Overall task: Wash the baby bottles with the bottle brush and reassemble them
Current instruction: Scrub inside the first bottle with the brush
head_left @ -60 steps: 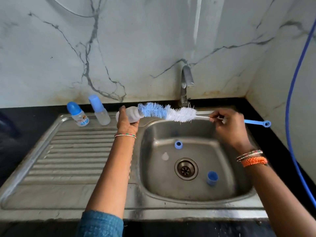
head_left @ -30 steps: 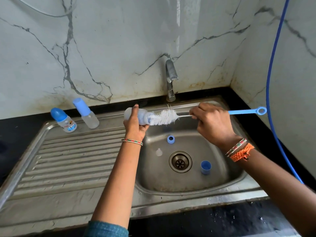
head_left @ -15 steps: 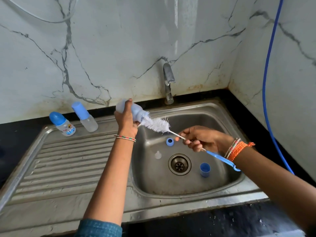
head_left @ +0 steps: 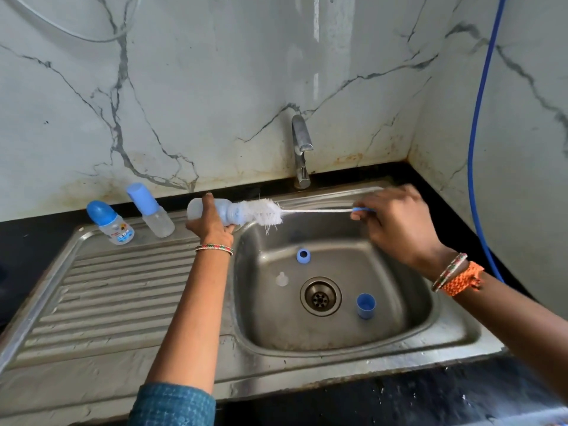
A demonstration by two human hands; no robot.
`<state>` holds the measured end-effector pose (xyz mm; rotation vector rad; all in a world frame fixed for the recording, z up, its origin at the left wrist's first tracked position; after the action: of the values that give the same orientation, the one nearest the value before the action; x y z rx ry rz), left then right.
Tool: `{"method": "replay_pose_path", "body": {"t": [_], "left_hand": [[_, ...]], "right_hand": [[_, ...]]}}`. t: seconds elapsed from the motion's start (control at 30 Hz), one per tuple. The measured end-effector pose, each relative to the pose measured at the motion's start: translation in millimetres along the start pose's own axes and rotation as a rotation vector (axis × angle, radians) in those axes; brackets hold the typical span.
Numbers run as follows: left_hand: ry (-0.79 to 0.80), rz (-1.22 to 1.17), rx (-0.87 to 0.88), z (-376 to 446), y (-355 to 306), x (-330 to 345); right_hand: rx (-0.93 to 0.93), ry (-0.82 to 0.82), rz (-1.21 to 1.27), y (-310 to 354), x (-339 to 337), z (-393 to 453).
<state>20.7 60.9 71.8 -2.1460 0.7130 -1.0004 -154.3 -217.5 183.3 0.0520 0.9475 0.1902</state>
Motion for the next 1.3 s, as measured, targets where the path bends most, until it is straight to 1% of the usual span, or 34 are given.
{"method": "replay_pose_path", "body": {"t": [0.07,0.1,0.13,0.17,0.23,0.3,0.33,0.37,0.43,0.47,0.5,0.53,0.57,0.67,0.73,0.83,0.87,0.9,0.93,1.0,1.03,1.07,1.1,1.17,1.3], "left_hand": [[0.021,-0.020,-0.043,-1,3,-1],[0.032,-0.021,-0.055,0,5,-1],[0.048,-0.019,-0.068,0,6,-1],[0.062,-0.018,-0.082,1,6,-2],[0.066,-0.009,-0.110,2,6,-5],[0.032,-0.004,-0.115,3,8,-10],[0.020,0.001,-0.102,3,9,-12],[0.015,0.007,-0.079,2,9,-13],[0.065,0.008,-0.043,-2,7,-9],[0.098,0.004,-0.036,-4,6,-6],[0.119,-0.005,-0.035,-5,4,-4],[0.127,-0.018,-0.031,-6,4,-2],[0.116,-0.032,-0.023,-6,2,-2],[0.068,-0.078,-0.017,-6,2,-5],[0.062,-0.079,-0.008,-6,0,-5],[0.084,-0.066,-0.011,-6,-1,-4],[0.096,-0.065,-0.009,-7,0,-3],[0.106,-0.065,0.000,-7,0,-2],[0.113,-0.062,0.015,-6,-1,-2],[0.124,-0.044,0.031,-4,-4,-1],[0.133,-0.046,0.026,-3,-5,0],[0.140,-0.059,0.022,-2,-6,0],[0.141,-0.072,0.025,-1,-7,0],[0.124,-0.086,0.031,0,-8,-2],[0.089,-0.089,0.032,-1,-7,-4]], "right_hand": [[-0.209,-0.223,-0.107,11,-13,-2],[-0.264,-0.289,-0.134,14,-16,-3],[-0.299,-0.321,-0.149,16,-16,-4],[-0.315,-0.324,-0.160,18,-14,-6],[-0.326,-0.272,-0.163,19,-6,-10],[-0.279,-0.193,-0.101,17,-3,-12],[-0.193,-0.119,-0.033,13,-1,-9],[-0.058,0.036,0.079,5,4,-3],[0.262,0.539,0.396,-11,32,-8],[0.366,0.765,0.589,-13,45,-19],[0.423,0.889,0.724,-15,53,-28],[0.434,0.926,0.763,-17,57,-32],[0.426,0.901,0.743,-19,59,-34],[0.414,0.703,0.518,-29,53,-33],[0.395,0.524,0.399,-28,38,-24],[0.382,0.238,0.343,-23,14,-17],[0.392,0.214,0.318,-22,10,-16],[0.402,0.256,0.316,-23,10,-15],[0.422,0.359,0.370,-23,14,-14],[0.513,0.612,0.612,-16,25,-23],[0.547,0.670,0.682,-13,27,-27],[0.542,0.664,0.676,-13,28,-28],[0.503,0.613,0.605,-13,25,-26],[0.414,0.483,0.414,-15,17,-21],[0.328,0.221,0.257,-11,-8,-12]]}}
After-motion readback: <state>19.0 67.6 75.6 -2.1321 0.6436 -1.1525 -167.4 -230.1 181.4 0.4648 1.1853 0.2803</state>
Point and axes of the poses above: each hand's wrist, its own z-axis towards the middle knuckle, its own x-axis out of the palm, y = z × x, the point moved 7 cm from there along z, towards the middle knuckle, and after that the axes turned 2 degrees about -x, right-handed, at the moved point
